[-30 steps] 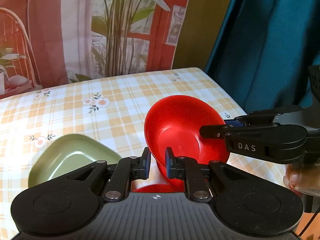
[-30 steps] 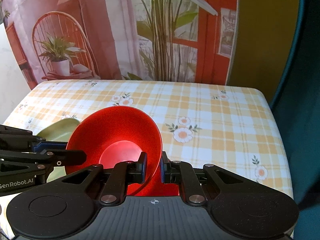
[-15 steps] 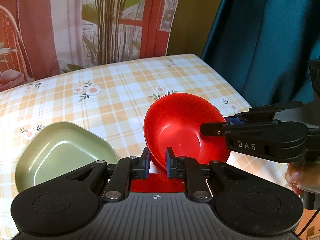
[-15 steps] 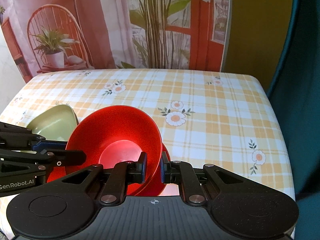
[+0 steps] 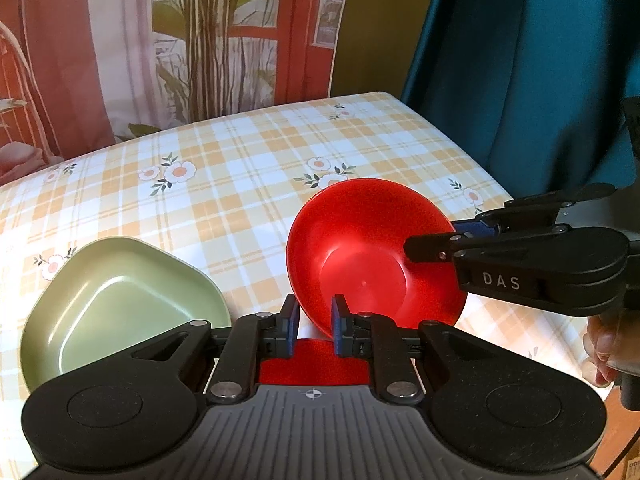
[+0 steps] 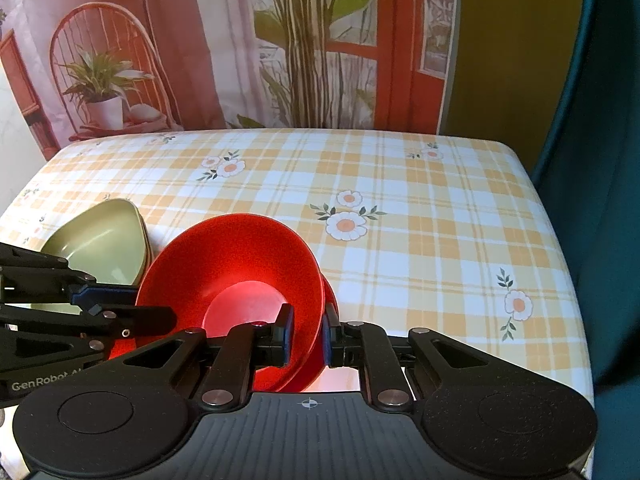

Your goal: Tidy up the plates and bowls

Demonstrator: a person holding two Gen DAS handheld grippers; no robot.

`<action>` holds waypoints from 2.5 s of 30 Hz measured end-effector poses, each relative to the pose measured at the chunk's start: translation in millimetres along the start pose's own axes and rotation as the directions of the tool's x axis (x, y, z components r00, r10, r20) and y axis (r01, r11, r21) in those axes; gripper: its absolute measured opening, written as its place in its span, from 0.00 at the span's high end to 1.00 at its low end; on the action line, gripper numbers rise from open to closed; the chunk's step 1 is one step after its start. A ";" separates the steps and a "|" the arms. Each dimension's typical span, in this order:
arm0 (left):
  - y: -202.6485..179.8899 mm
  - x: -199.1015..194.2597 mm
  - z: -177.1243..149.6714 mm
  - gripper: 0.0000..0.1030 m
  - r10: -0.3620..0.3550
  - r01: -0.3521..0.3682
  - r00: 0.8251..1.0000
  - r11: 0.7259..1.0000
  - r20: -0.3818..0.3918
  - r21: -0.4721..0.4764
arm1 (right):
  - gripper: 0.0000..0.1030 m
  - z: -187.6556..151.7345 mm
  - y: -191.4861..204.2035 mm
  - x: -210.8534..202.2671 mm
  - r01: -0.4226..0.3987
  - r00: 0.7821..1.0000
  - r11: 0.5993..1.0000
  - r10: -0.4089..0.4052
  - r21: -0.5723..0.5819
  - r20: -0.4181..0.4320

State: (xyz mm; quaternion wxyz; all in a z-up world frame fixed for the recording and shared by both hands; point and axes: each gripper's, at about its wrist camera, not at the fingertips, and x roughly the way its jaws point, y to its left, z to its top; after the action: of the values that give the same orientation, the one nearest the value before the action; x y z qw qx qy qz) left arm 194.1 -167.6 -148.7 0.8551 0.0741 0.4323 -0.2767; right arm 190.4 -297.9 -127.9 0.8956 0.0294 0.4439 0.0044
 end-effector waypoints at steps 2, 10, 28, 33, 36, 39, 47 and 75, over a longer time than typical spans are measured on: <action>-0.7 0.3 -0.2 0.83 0.001 -0.001 1.000 1.000 0.002 0.001 | 0.83 0.6 0.5 -0.6 0.001 1.000 1.000 -0.001 0.000 0.004; -1.1 -4.0 -1.0 0.65 0.011 -0.011 1.000 1.000 0.019 0.009 | 0.79 1.3 -0.5 -5.2 0.030 0.999 1.000 -0.030 0.003 0.022; 30.4 -60.7 -10.8 0.52 0.099 -0.094 0.986 0.995 0.131 -0.045 | 0.79 -0.7 28.5 -22.6 -0.007 0.993 1.000 0.007 -0.002 0.115; 34.6 -74.0 -22.4 0.52 0.139 -0.137 0.979 0.990 0.151 -0.025 | 0.79 -7.5 44.7 -22.8 -0.036 0.990 0.999 0.038 -0.019 0.136; 38.8 -80.2 -30.3 0.52 0.150 -0.147 0.977 0.989 0.150 -0.032 | 0.79 -12.8 56.3 -25.7 -0.039 0.986 0.998 0.045 -0.040 0.158; 43.6 -85.6 -38.8 0.52 0.160 -0.154 0.976 0.987 0.147 -0.052 | 0.79 -20.2 70.4 -29.9 -0.016 0.982 0.995 0.034 -0.095 0.187; 56.9 -94.9 -67.2 0.52 0.148 -0.128 0.981 0.980 0.126 -0.155 | 0.79 -53.0 91.7 -39.7 -0.017 0.973 0.997 0.035 -0.081 0.226; 47.7 -67.1 -95.6 0.69 0.001 0.018 0.996 0.979 0.093 -0.201 | 0.75 -91.0 87.7 -33.8 -0.058 0.981 0.997 0.048 0.048 0.189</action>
State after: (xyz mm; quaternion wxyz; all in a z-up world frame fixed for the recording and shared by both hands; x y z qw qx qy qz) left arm 121.2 -65.3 -160.5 0.8760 -0.0277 0.4185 -0.2384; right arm 99.1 -207.1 -151.0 0.9319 0.0653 0.3566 0.0137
